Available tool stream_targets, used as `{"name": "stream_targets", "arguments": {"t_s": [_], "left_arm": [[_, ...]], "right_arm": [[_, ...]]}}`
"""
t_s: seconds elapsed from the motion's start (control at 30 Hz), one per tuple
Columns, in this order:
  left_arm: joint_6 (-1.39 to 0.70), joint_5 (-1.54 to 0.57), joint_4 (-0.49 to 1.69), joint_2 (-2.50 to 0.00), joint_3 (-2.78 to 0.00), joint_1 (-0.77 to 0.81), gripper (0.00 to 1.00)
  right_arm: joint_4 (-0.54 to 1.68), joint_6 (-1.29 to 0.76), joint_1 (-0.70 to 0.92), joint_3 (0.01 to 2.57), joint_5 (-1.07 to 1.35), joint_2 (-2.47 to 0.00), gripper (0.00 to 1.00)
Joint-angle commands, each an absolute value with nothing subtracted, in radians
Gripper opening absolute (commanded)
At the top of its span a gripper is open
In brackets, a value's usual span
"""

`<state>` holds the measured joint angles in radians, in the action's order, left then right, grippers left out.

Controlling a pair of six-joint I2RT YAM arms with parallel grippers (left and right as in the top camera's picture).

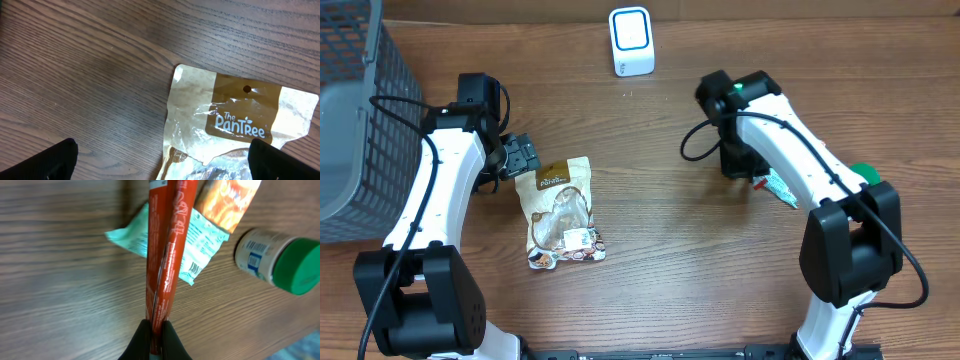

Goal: Scan the item barcode
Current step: 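Carry the red stick right and drop it on the table, then move the right gripper over the PanTree bag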

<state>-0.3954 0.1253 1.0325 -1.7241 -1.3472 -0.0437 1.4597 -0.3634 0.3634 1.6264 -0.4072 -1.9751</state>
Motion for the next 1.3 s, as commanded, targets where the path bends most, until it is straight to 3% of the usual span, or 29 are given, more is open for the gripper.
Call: {"name": "stream_targets", "arguments": {"t_s": [0.0,0.27,0.37,0.47,0.6,0.93,1.1,1.27], "left_arm": [[-0.389,0.138,1.032,-1.708,-1.353,-0.045,1.0],[-0.389,0.138,1.032,-1.708,-1.353,-0.045,1.0],[-0.389,0.138,1.032,-1.708,-1.353,-0.044,1.0],[-0.389,0.138,1.032,-1.708,-1.353,-0.045,1.0],[-0.389,0.138,1.032,-1.708,-1.353,-0.045,1.0],[-0.389,0.138,1.032,-1.708,-1.353,-0.045,1.0],[-0.389,0.138,1.032,-1.708,-1.353,-0.045,1.0],[-0.389,0.138,1.032,-1.708,-1.353,-0.045,1.0]], "right_arm": [[1.424,-0.389,0.321,1.576,-0.39,-1.957,0.04],[1.341,-0.39,0.252,1.485,-0.387,-1.957,0.06],[1.32,-0.39,0.241,1.468,-0.387,-1.957,0.22],[1.312,-0.39,0.24,1.464,-0.386,-1.957,0.44],[1.284,-0.39,0.24,1.464,-0.31,-1.957,0.54],[1.059,-0.389,0.324,1.444,0.263,-1.957,0.55],[0.849,-0.397,0.476,1.4,0.362,-1.958,0.55],[0.659,-0.435,0.636,1.361,0.308,-1.958,0.56]]}}
